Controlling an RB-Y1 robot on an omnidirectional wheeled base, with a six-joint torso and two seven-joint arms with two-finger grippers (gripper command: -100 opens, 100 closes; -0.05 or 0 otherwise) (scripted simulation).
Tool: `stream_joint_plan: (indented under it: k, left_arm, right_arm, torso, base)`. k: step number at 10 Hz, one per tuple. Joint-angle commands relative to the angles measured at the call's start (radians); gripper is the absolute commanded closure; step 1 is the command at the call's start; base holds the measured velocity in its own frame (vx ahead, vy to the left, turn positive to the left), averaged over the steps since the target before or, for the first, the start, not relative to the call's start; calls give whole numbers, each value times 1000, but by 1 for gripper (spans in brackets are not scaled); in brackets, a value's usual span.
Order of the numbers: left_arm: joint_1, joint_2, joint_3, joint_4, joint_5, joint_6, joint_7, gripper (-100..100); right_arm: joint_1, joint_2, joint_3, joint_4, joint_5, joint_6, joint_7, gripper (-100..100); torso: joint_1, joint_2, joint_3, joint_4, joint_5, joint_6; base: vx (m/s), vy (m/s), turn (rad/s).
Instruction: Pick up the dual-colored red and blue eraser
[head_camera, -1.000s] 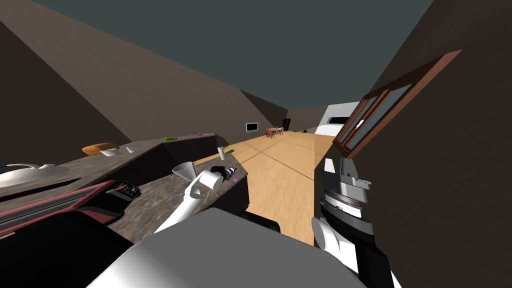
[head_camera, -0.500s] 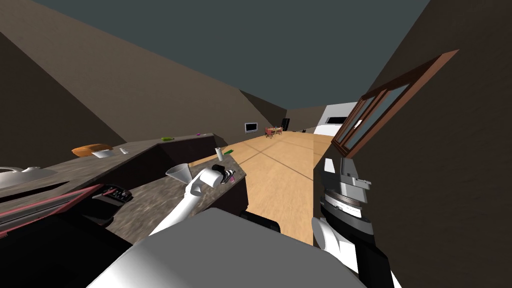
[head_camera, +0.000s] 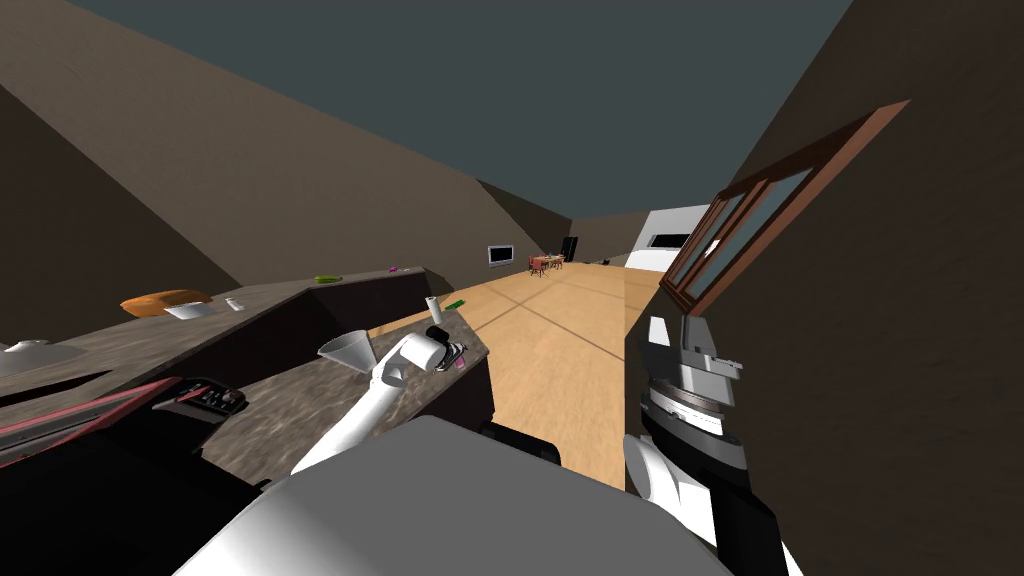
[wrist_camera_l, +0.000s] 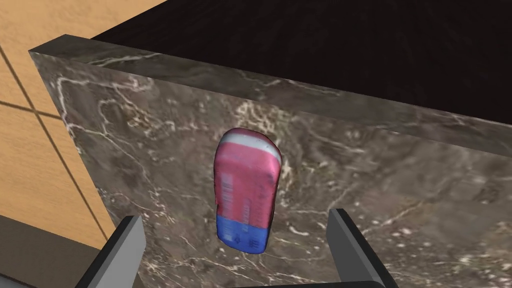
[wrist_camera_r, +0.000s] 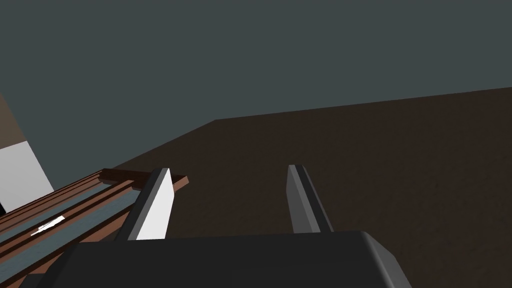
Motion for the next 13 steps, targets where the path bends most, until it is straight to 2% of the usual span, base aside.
stream_joint_plan:
  k: [1,2,6,7,8,9,10,13]
  left_arm:
    - [-8,20,0,8,12,50,-15,-100]
    - [-8,20,0,8,12,65,-15,-100]
    - [-26,65,-2,23,35,171,-37,-100]
    - [-28,72,-3,25,38,183,-39,-100]
    - [-25,68,0,21,38,174,-37,-100]
    - [-26,69,0,21,38,178,-38,0]
    - [-27,65,-7,49,30,152,-40,-100]
    - [-28,57,-21,106,12,99,-44,-100]
  right_arm:
    - [0,0,0,0,0,0,0,0]
    - [0,0,0,0,0,0,0,0]
    - [0,0,0,0,0,0,0,0]
    - [0,0,0,0,0,0,0,0]
    - [0,0,0,0,0,0,0,0]
    - [0,0,0,0,0,0,0,0]
    - [0,0,0,0,0,0,0,0]
    - [0,0,0,0,0,0,0,0]
  torso:
    - [0,0,0,0,0,0]
    - [0,0,0,0,0,0]
    - [0,-1,-1,0,0,0]
    - [0,0,0,0,0,0]
    - [0,0,0,0,0,0]
    - [0,1,1,0,0,0]
    - [1,2,1,0,0,0]
    - [2,3,2,1,1,0]
  base:
    - [42,-25,-16]
    - [30,-20,-1]
    - [42,-23,-28]
    - [34,-19,-20]
    - [13,-8,-4]
    - [0,0,0]
    - [-4,5,-37]
    - [-11,10,-41]
